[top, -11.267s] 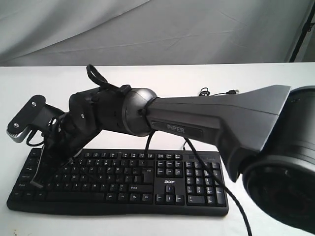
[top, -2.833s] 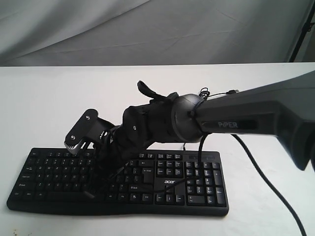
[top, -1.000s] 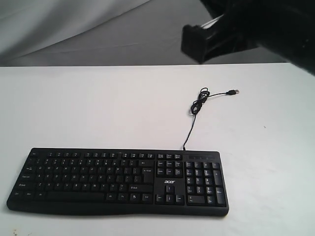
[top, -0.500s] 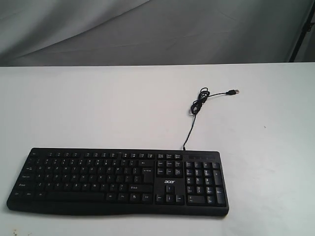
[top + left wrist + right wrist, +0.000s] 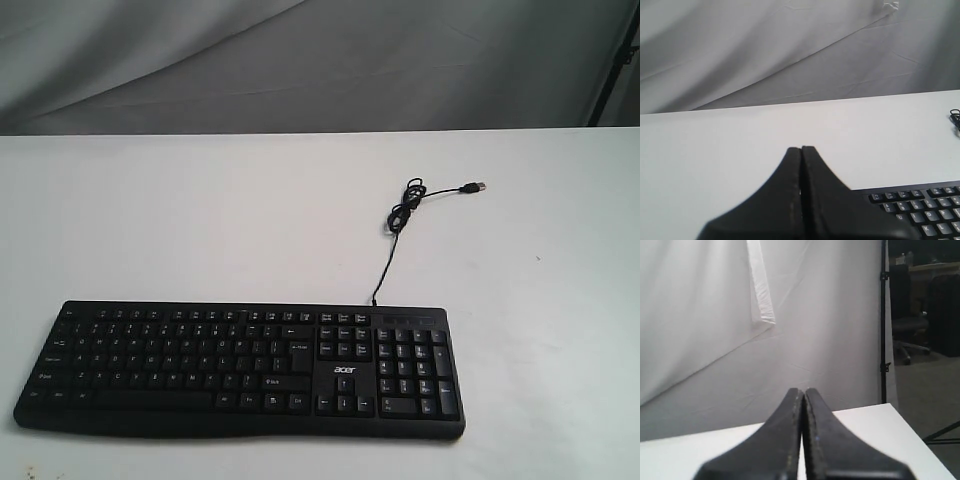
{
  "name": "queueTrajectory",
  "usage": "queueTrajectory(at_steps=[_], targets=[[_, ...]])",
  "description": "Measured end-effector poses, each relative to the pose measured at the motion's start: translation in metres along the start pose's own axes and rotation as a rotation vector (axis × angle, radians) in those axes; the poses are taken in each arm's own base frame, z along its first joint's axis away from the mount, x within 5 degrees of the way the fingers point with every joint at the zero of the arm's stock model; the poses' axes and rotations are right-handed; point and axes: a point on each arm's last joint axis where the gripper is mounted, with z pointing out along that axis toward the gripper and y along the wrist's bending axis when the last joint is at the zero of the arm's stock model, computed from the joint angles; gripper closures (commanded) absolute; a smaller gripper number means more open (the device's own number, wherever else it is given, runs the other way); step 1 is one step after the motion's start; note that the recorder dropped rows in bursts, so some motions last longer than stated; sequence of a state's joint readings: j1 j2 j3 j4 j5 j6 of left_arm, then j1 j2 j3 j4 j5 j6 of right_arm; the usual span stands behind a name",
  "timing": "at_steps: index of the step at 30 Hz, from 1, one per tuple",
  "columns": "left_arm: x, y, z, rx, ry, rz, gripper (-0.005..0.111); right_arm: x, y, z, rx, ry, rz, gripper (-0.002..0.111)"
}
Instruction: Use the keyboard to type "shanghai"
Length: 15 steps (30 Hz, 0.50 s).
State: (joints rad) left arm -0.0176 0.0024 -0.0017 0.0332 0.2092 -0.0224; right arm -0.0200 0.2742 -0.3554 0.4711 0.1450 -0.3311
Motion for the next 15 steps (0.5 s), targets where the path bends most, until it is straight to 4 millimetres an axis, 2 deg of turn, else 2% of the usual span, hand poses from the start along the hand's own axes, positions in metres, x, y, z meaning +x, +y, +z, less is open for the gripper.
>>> queueTrajectory(at_steps=[8, 15], targets=[[0.0, 0.0, 0.0, 0.0, 0.0, 0.0, 0.107, -0.006, 0.0, -0.018, 0.008, -0.102, 0.21, 0.108], [0.0, 0.0, 0.0, 0.0, 0.0, 0.0, 0.107, -0.007, 0.001, -0.022, 0.002, -0.126, 0.232, 0.108]])
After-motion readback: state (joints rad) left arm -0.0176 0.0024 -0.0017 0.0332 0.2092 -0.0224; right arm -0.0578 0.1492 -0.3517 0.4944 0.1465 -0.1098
